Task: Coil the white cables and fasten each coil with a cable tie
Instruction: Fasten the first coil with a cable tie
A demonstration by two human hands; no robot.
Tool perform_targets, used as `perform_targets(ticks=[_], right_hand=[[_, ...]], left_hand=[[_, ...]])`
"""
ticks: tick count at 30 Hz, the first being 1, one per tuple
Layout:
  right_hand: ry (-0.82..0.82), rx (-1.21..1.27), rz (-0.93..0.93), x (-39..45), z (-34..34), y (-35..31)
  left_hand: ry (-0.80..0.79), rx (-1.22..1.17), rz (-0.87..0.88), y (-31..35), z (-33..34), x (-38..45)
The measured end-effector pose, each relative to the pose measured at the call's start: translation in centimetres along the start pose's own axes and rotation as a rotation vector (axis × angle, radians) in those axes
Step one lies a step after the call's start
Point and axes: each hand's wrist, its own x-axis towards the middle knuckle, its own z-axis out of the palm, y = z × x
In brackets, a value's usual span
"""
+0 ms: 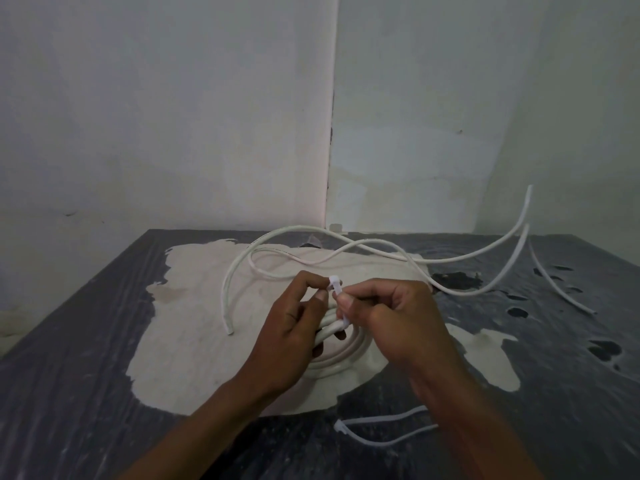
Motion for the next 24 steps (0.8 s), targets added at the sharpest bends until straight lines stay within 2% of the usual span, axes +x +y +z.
perform_targets(ticks=[6, 17, 24], right_hand=[[-0.024, 0.007, 0.039, 0.21, -0.03, -0.37], [0.032, 0.118, 0.125, 0.26, 0.49, -0.59], [0.015, 0.164, 0.127, 0.55, 0.88, -0.37]], left_hand=[[0.012, 0.043, -0.001, 0.03, 0.01, -0.04], [0.048, 0.099, -0.004, -0.26, -0.02, -0.1], [0.069, 0.07, 0.017, -0.13, -0.17, -0.16]])
